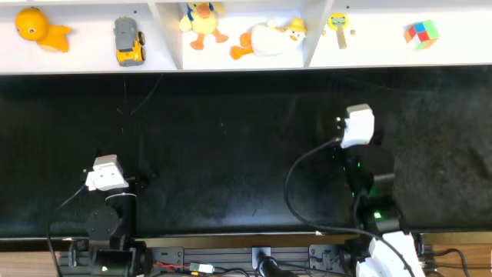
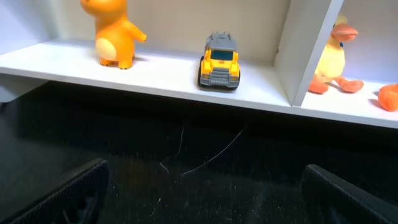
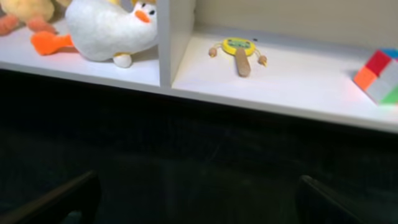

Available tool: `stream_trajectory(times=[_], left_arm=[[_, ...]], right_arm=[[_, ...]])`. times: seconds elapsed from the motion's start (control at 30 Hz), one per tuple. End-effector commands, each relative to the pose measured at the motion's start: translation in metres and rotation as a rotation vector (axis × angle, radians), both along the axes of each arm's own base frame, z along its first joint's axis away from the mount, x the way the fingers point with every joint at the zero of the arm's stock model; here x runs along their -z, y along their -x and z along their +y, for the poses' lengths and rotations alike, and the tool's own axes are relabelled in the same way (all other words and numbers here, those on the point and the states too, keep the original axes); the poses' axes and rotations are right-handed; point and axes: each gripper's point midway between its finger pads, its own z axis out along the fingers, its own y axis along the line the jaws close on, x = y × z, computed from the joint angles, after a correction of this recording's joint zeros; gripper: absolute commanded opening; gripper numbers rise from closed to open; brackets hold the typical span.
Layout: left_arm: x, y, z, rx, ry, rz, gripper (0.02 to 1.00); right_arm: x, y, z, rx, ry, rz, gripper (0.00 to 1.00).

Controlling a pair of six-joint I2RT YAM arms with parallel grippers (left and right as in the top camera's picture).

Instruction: Store Toys

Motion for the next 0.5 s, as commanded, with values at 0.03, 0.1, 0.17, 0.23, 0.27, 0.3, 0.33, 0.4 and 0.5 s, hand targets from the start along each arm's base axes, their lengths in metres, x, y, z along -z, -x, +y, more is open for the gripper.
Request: stream_trajectory(times=[0.03,0.1,0.17,0.23,0.27,0.3,0.33,0.4,0.5], left_arm=[[-0.001,0.001,0.002,-0.007,-0.021,-0.002,0.998],[0.000,0.001,0.002,-0.007,-0.021,-0.002,0.998],[-0.001,0.001,0.002,-0.007,-0.021,-0.002,0.998],[0.000,0.001,0.002,-0.007,-0.021,-0.002,0.998],[-0.001,0.001,0.002,-0.007,-0.021,-0.002,0.998],[-0.001,0.001,0.002,-0.007,-0.021,-0.002,0.998],[0.000,0.001,0.002,-0.007,-0.021,-0.002,0.996],[-0.001,0.001,0.002,-0.007,-0.021,-0.002,0.998],[-0.001,0.001,0.002,-0.007,-0.021,-0.002,0.996]], right_arm=[[0.003,0.013,-0.003,0.030,-0.079,-0.035,0.993],[0.000,0.018,-0.004,0.032,-0.085,-0.066,0.996],[-0.002,0.023,-0.005,0.030,-0.089,-0.094,0.996],[-0.002,0.028,-0.006,0.030,-0.093,-0.118,0.996],[-0.001,0.030,-0.006,0.030,-0.095,-0.126,0.993],[-0.001,0.032,-0.007,0.029,-0.096,-0.137,0.996],[-0.001,0.033,-0.007,0.028,-0.098,-0.146,0.996],[0.000,0.037,-0.007,0.027,-0.102,-0.164,0.993],[0.002,0.041,-0.008,0.027,-0.104,-0.178,0.996]])
